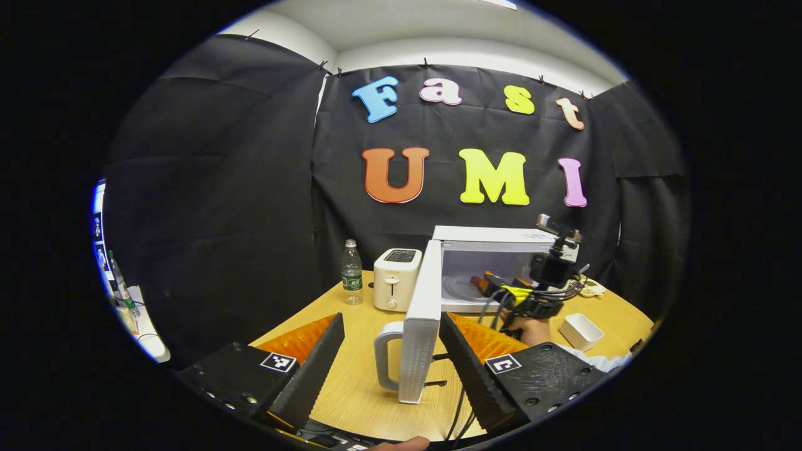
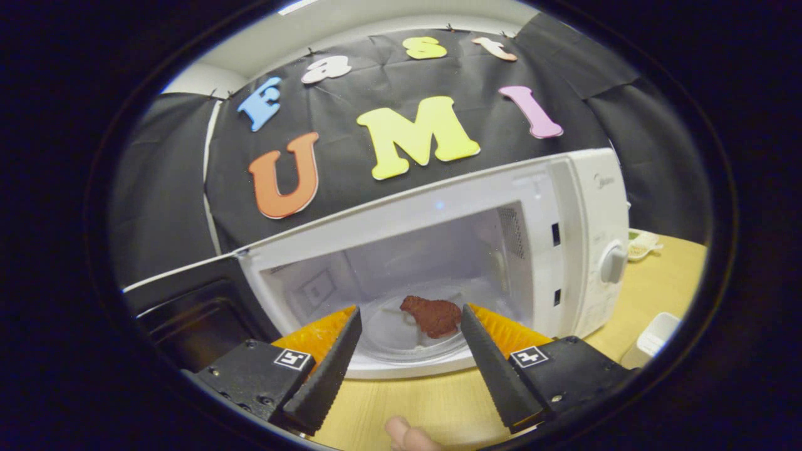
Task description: Open the microwave oven with the left hand, put the food in, and close the microwave oven.
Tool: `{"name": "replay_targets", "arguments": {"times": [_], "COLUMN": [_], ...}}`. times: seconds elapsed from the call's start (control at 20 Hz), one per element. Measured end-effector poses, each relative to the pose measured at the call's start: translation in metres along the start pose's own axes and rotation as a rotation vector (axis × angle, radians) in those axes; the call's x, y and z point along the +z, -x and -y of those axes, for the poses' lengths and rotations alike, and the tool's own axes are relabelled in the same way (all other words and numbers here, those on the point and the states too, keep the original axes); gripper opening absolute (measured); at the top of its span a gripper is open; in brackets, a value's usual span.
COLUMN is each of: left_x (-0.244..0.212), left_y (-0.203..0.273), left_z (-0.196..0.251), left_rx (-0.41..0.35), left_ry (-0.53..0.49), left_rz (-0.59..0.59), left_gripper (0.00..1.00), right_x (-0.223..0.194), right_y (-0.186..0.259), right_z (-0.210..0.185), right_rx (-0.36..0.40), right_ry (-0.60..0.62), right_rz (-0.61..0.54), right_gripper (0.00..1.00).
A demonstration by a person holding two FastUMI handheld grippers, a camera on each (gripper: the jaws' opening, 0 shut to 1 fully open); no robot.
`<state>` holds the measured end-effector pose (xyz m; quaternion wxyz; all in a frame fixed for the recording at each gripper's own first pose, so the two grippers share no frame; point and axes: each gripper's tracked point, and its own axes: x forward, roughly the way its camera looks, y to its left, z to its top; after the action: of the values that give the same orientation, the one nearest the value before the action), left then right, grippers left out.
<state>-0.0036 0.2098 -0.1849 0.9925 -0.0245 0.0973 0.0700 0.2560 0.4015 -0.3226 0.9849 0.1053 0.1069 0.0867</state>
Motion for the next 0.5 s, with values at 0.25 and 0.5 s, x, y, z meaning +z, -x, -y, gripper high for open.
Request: {"name": "replay_targets", "arguments": {"times": [0.25, 0.5], "left_x": [0.009, 0.024], "left_y": [0.01, 0.021], "left_z": [-0.017, -0.024], "left_rx": [0.046, 0.071], "left_ry": [-0.007, -0.041], "left_rz": [0.048, 0.107], "left_gripper": [0.94, 0.93], "right_x": [0.05, 0.083], "right_y": [0.1, 0.204], "right_z": [0.015, 0.046], "right_rx": [0.072, 0.099], "right_ry": [0.119, 0.228], "right_rz": [0.073, 0.122], "right_gripper": [0.9, 1.0]}}
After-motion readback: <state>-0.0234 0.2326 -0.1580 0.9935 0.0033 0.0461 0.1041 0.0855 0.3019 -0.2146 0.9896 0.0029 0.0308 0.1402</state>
